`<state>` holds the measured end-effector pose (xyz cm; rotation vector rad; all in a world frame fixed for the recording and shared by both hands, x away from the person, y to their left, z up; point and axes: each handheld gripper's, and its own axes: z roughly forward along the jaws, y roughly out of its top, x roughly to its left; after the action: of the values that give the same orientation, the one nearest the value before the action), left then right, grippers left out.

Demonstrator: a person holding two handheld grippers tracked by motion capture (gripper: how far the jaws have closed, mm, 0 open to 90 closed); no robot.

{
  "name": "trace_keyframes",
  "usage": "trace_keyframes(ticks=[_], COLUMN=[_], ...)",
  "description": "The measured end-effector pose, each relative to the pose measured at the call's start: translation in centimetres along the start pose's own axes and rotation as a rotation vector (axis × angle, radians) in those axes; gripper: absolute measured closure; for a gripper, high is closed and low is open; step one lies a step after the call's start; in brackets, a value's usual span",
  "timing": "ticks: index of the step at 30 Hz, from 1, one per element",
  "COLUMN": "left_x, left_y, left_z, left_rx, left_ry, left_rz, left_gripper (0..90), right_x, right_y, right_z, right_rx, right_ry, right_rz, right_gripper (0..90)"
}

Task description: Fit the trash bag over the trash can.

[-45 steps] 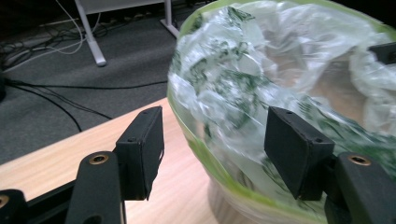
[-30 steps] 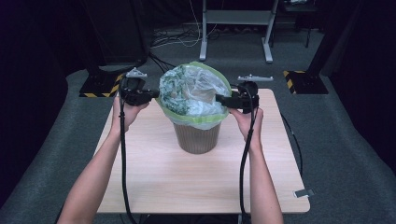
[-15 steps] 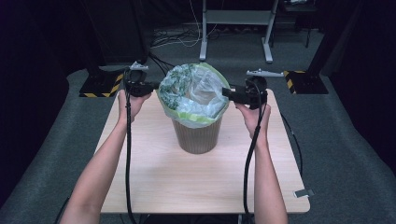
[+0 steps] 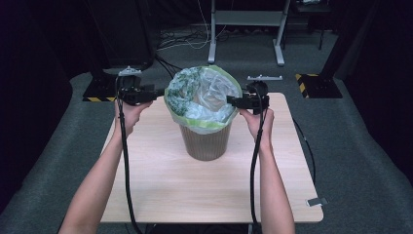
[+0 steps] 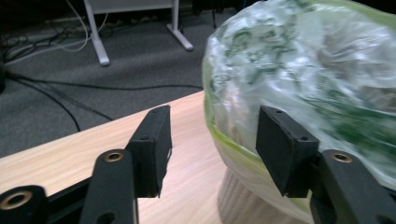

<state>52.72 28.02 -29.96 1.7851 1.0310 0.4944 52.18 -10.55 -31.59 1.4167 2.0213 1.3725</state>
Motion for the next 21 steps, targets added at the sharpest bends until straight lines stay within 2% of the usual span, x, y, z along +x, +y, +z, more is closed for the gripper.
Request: trace_keyframes(ticks=[4,7,10,12,13,17,21], left_x=[-0.8,-1.5,-1.8,-1.7,-1.8,-1.9,-1.6], left_y=[-0.5,-0.9,-1.3,-1.5,-1.7,-2.7,-3.7], left_z=[-0.5,-0.2,0.2,0.6,0.7,1.3,1.7], left_rx=[0.010,0.048,0.054,0.050,0.049,-0.002,-0.085], left_ry=[-0.049,-0.057,-0.055,-0.084,-0.085,-0.101,-0.107], left_rz=[-0.008,0.008,0.016,0.007,0.009,0.032,0.034], left_gripper=[44.0,44.7,53.6,63.6,68.7,87.3,90.0], right_x=[0.4,1.0,1.5,1.7,1.9,2.3,2.1], right_y=[-0.4,-0.9,-1.3,-1.4,-1.5,-1.6,-1.5], right_z=[0.2,-0.2,-0.6,-0.9,-1.1,-1.7,-2.6], right_rx=[-0.002,-0.020,-0.043,-0.053,-0.061,-0.087,-0.127], right_ry=[0.008,0.012,0.017,0.024,0.026,0.030,0.036], right_rz=[-0.001,-0.014,-0.010,-0.012,-0.017,-0.031,-0.031], right_gripper=[35.6,34.0,32.1,31.1,30.8,29.0,26.0])
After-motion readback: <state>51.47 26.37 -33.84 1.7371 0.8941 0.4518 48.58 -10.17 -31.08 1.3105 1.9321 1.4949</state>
